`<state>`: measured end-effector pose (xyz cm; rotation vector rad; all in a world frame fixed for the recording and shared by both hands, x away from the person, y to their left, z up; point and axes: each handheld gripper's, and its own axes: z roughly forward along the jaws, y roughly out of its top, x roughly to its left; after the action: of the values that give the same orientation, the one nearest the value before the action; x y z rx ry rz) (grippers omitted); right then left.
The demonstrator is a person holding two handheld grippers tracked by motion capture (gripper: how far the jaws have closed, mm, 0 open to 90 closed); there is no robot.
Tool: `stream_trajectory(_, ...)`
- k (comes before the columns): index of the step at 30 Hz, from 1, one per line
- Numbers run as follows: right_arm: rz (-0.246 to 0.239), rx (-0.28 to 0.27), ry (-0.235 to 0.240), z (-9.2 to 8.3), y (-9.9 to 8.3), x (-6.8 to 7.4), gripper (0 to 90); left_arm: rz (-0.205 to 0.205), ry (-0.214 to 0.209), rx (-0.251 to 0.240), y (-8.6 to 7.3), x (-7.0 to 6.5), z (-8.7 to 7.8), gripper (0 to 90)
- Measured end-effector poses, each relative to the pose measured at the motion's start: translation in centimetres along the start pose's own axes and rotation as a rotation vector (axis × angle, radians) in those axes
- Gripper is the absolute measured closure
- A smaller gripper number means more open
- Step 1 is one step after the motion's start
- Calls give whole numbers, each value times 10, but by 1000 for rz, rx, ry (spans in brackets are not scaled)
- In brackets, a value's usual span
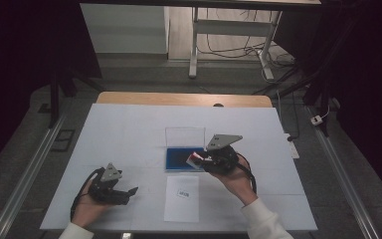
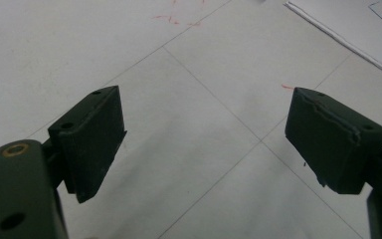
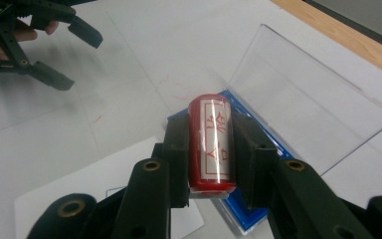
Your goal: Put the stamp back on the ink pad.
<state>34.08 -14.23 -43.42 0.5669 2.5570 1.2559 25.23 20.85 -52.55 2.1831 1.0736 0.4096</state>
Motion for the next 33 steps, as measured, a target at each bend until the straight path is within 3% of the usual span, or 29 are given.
stream_trajectory(9, -2, 27, -18, 16, 6, -8, 696, 1, -1, -1, 0, 0, 0, 160)
stream_trajectory(19, 14, 96, -28, 47, 5, -21, 696, -1, -5, 2, 0, 0, 0, 160)
stream_trajectory(33, -16, 175, -53, 79, 2, -26, 694, -1, -6, 2, -1, 1, 0, 160)
